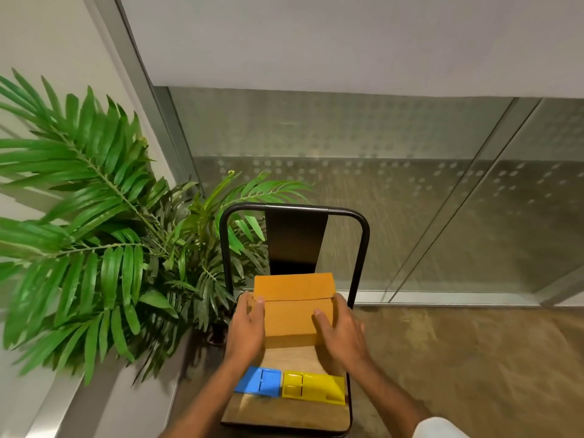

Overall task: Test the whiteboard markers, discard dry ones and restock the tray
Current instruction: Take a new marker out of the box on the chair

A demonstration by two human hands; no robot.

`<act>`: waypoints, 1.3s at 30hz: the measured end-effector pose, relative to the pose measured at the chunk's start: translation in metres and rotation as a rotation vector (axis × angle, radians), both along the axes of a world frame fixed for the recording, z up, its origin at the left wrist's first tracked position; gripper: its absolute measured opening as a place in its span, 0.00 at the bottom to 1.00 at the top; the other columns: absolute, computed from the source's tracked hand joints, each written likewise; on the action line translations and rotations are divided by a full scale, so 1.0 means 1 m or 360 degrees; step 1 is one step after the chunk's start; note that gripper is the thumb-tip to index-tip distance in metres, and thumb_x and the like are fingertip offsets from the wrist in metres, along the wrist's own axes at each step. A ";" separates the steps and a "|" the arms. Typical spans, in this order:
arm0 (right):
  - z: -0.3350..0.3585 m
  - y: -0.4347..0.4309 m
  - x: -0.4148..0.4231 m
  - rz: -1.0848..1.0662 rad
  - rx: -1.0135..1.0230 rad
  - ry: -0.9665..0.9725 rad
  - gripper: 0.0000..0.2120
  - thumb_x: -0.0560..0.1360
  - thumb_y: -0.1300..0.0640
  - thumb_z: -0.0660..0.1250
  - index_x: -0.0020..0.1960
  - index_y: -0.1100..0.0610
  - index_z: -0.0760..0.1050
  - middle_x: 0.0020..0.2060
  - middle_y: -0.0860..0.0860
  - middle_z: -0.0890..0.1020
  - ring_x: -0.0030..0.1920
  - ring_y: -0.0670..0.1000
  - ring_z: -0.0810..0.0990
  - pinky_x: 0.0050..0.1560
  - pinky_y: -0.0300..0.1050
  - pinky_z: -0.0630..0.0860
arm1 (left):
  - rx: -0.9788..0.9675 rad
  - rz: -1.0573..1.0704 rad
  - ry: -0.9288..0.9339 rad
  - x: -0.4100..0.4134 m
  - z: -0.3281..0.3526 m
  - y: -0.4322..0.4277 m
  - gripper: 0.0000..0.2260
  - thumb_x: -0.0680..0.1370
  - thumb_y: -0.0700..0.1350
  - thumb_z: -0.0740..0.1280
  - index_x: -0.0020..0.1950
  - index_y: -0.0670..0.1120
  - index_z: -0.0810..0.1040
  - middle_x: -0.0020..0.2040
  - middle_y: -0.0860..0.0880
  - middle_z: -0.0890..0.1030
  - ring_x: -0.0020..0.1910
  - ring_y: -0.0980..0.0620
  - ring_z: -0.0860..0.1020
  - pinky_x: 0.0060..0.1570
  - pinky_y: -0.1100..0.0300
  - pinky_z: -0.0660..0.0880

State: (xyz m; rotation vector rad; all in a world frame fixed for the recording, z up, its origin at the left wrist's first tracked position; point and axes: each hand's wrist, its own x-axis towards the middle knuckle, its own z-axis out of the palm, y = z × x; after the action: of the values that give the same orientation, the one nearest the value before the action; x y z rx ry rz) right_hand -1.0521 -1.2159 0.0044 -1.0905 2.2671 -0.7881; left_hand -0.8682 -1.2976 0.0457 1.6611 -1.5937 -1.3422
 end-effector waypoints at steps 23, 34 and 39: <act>0.036 -0.004 -0.026 -0.0118 -0.0327 -0.0279 0.10 0.80 0.48 0.62 0.44 0.49 0.80 0.33 0.46 0.82 0.37 0.45 0.80 0.36 0.46 0.77 | 0.0105 -0.0030 0.0170 0.015 0.012 -0.021 0.10 0.84 0.49 0.65 0.51 0.48 0.85 0.44 0.46 0.87 0.48 0.44 0.85 0.56 0.42 0.81; 0.025 -0.006 -0.032 0.0357 0.0032 -0.0038 0.07 0.77 0.46 0.65 0.45 0.47 0.78 0.40 0.43 0.82 0.42 0.43 0.80 0.44 0.50 0.81 | -0.0082 -0.0828 -0.0562 0.005 0.011 -0.002 0.18 0.86 0.55 0.56 0.71 0.48 0.76 0.65 0.49 0.80 0.63 0.54 0.76 0.71 0.52 0.70; 0.028 -0.007 -0.029 0.0390 0.0032 -0.0063 0.08 0.77 0.44 0.65 0.47 0.47 0.79 0.40 0.43 0.82 0.43 0.43 0.80 0.45 0.52 0.81 | -0.0049 -0.0768 -0.0622 0.004 0.011 -0.007 0.16 0.86 0.55 0.59 0.62 0.49 0.82 0.54 0.52 0.85 0.53 0.53 0.81 0.57 0.56 0.77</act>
State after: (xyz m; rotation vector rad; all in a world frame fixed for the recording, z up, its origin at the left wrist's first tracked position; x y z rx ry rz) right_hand -1.0811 -1.2227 0.0323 -1.3007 2.0536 -0.6789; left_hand -0.8641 -1.3049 0.0567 1.6562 -2.3473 -1.2415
